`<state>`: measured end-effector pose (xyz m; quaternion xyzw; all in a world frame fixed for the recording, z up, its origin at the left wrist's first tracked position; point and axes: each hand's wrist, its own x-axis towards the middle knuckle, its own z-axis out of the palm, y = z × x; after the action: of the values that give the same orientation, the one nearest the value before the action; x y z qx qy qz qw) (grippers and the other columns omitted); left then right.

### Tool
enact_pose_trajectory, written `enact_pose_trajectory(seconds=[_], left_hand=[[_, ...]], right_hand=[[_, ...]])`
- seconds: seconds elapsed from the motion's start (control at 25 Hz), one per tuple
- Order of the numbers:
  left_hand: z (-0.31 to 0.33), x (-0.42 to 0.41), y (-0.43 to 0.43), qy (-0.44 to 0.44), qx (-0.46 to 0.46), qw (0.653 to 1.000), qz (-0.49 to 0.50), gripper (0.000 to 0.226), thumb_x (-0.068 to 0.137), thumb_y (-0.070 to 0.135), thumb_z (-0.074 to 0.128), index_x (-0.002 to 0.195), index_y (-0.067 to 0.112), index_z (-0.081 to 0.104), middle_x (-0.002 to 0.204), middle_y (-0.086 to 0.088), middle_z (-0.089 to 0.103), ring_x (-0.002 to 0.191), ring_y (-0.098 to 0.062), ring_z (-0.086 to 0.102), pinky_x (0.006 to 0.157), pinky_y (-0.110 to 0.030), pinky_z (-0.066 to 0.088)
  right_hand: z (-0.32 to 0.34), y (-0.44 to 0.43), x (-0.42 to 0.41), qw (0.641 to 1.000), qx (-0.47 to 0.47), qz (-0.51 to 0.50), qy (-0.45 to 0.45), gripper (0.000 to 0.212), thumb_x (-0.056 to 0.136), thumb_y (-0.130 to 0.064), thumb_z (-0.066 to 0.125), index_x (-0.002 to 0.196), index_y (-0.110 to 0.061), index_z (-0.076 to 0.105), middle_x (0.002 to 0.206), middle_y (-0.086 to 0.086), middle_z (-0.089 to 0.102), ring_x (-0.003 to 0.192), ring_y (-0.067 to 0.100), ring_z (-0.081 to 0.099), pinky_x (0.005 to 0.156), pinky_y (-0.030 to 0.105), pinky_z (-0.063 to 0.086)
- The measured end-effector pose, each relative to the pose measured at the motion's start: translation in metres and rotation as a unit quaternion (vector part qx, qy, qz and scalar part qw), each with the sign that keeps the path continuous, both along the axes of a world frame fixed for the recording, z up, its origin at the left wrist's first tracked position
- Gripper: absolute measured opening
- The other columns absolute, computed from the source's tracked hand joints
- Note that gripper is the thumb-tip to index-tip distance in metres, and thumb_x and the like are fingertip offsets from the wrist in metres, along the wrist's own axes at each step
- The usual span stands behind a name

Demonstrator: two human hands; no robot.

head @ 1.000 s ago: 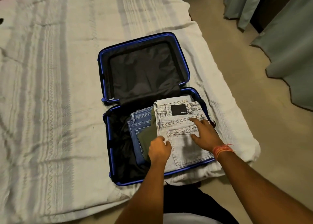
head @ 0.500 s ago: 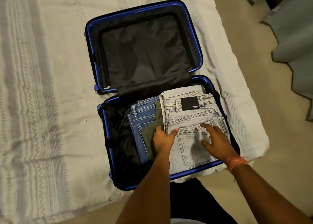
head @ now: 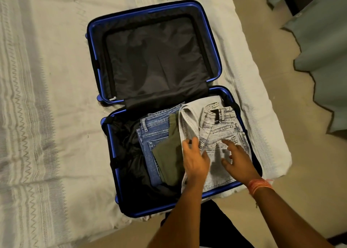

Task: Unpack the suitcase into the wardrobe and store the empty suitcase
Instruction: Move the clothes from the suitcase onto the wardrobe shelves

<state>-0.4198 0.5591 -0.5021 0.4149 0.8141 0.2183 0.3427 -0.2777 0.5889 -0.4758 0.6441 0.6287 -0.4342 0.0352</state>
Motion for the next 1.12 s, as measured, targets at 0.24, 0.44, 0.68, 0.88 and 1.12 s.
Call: enact_pose_trajectory(seconds=[0.24, 0.44, 0.68, 0.88, 1.12], left_hand=[[0.006, 0.022, -0.003, 0.077, 0.025, 0.996, -0.028, 0.054, 0.062, 0.013, 0.081, 0.107, 0.02, 0.053, 0.104, -0.007, 0.055, 0.086, -0.025, 0.059, 0.064, -0.032, 0.053], [-0.023, -0.021, 0.016, -0.06, -0.107, 0.986, 0.113, 0.056, 0.08, 0.042, 0.072, 0.124, 0.014, 0.05, 0.134, -0.015, 0.036, 0.119, -0.033, 0.039, 0.089, -0.037, 0.041], [-0.04, -0.041, 0.039, -0.363, -0.113, 0.896, 0.228, 0.067, 0.067, 0.021, 0.086, 0.124, 0.015, 0.052, 0.119, -0.001, 0.063, 0.112, -0.027, 0.059, 0.097, -0.043, 0.047], [-0.039, -0.047, 0.034, -0.453, -0.075, 0.871, 0.176, 0.055, 0.08, 0.002, 0.072, 0.131, 0.012, 0.053, 0.12, -0.004, 0.066, 0.11, -0.021, 0.062, 0.098, -0.042, 0.048], [-0.052, -0.068, 0.029, -0.422, -0.076, 0.888, 0.168, 0.048, 0.084, 0.001, 0.067, 0.125, 0.012, 0.046, 0.128, -0.012, 0.06, 0.107, -0.021, 0.061, 0.095, -0.036, 0.048]], right_hand=[[-0.003, 0.005, 0.004, 0.999, -0.013, -0.007, -0.03, 0.061, 0.085, -0.014, 0.063, 0.139, -0.021, 0.035, 0.131, 0.015, 0.045, 0.118, 0.029, 0.054, 0.096, 0.045, 0.048], [-0.002, 0.001, 0.02, 0.999, -0.022, -0.004, -0.029, 0.065, 0.085, -0.011, 0.063, 0.142, -0.028, 0.036, 0.13, 0.015, 0.046, 0.11, 0.032, 0.056, 0.096, 0.044, 0.048], [-0.003, 0.002, 0.026, 0.998, -0.045, 0.0, -0.038, 0.063, 0.084, -0.012, 0.064, 0.14, -0.028, 0.039, 0.128, 0.014, 0.047, 0.101, 0.029, 0.059, 0.091, 0.037, 0.049], [-0.004, 0.064, 0.01, 0.996, 0.037, 0.064, -0.056, 0.07, 0.076, -0.008, 0.068, 0.138, -0.028, 0.042, 0.126, 0.009, 0.049, 0.111, 0.03, 0.054, 0.091, 0.032, 0.045], [-0.015, 0.171, -0.056, 0.953, 0.04, 0.269, -0.136, 0.101, 0.064, -0.033, 0.085, 0.146, -0.035, 0.026, 0.151, 0.0, 0.026, 0.139, 0.03, 0.025, 0.108, 0.052, 0.028]])
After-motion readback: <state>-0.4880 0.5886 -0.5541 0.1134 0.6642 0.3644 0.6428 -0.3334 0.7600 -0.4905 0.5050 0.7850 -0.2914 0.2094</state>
